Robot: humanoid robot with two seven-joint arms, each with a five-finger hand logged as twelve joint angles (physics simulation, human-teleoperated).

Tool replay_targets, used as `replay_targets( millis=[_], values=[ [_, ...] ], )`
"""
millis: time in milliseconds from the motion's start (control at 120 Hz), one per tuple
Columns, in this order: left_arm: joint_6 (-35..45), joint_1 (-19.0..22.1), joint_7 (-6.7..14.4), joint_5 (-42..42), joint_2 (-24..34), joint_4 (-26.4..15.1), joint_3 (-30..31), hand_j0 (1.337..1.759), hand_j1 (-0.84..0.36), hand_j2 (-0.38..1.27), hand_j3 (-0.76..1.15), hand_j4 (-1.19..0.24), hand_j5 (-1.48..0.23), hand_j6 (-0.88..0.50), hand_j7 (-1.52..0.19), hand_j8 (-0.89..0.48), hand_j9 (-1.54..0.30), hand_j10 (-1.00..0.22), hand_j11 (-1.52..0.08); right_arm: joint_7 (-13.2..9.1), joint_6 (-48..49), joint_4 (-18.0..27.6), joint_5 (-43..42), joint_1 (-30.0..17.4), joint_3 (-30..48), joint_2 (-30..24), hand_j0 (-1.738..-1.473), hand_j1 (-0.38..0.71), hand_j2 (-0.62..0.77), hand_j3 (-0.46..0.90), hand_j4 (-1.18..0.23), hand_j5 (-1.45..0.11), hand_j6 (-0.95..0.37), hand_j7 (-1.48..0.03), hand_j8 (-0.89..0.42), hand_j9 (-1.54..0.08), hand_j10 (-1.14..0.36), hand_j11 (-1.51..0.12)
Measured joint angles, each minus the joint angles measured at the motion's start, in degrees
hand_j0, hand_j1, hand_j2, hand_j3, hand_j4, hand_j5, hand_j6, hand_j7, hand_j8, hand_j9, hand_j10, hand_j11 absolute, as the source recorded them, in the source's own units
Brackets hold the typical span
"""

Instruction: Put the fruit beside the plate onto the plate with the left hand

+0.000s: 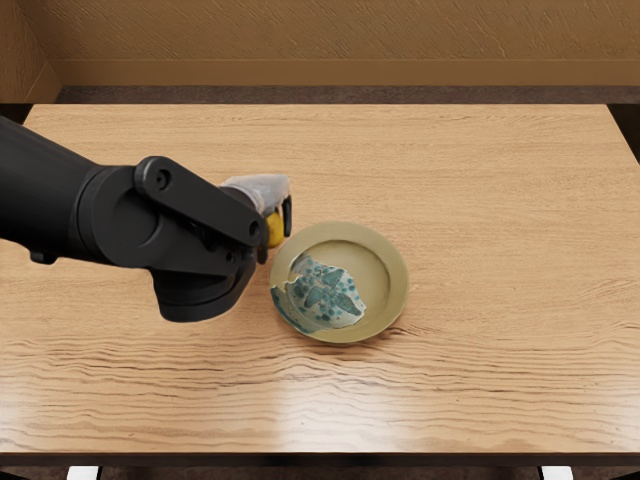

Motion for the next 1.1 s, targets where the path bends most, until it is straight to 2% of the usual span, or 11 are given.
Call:
replay_targets(
  millis=[525,783,950,1100],
  values=[
    [-0.19,0.46,-0.25,-0.06,0.00,-0.21,-7.32,1.647,-0.33,0.40,0.00,-0.84,-1.11,-0.38,-1.13,-0.44,-1.16,-0.70,-1.20,0.00,0.00,0.00,-0.01,0.00,0.00,0.00,-1.658,-0.32,0.00,0.00,-0.02,-0.03,-0.02,-0.03,-0.02,-0.03,-0.02,-0.03],
    [-4.50,3.57,-0.32,0.24,0.00,0.23,-9.23,1.648,-0.31,0.36,0.00,-0.85,-1.11,-0.39,-1.13,-0.44,-1.16,-0.71,-1.20,0.00,0.00,0.00,0.01,0.00,0.00,0.00,-1.658,-0.32,0.00,0.00,-0.02,-0.03,-0.02,-0.03,-0.02,-0.03,-0.02,-0.03],
    [-7.29,4.45,-0.32,0.45,0.00,0.73,-9.63,1.647,-0.33,0.40,0.00,-0.85,-1.11,-0.39,-1.13,-0.44,-1.16,-0.71,-1.20,0.00,0.00,-0.01,-0.02,0.00,0.00,0.00,-1.658,-0.32,0.00,0.00,-0.02,-0.03,-0.02,-0.03,-0.02,-0.03,-0.02,-0.03],
    [-9.05,4.89,-0.31,0.53,0.00,1.46,-9.70,1.647,-0.32,0.37,0.00,-0.85,-1.10,-0.39,-1.11,-0.44,-1.14,-0.71,-1.18,-0.01,0.00,-0.01,-0.01,0.00,0.00,0.00,-1.658,-0.32,0.00,0.00,-0.02,-0.03,-0.02,-0.03,-0.02,-0.03,-0.02,-0.03]
  ],
)
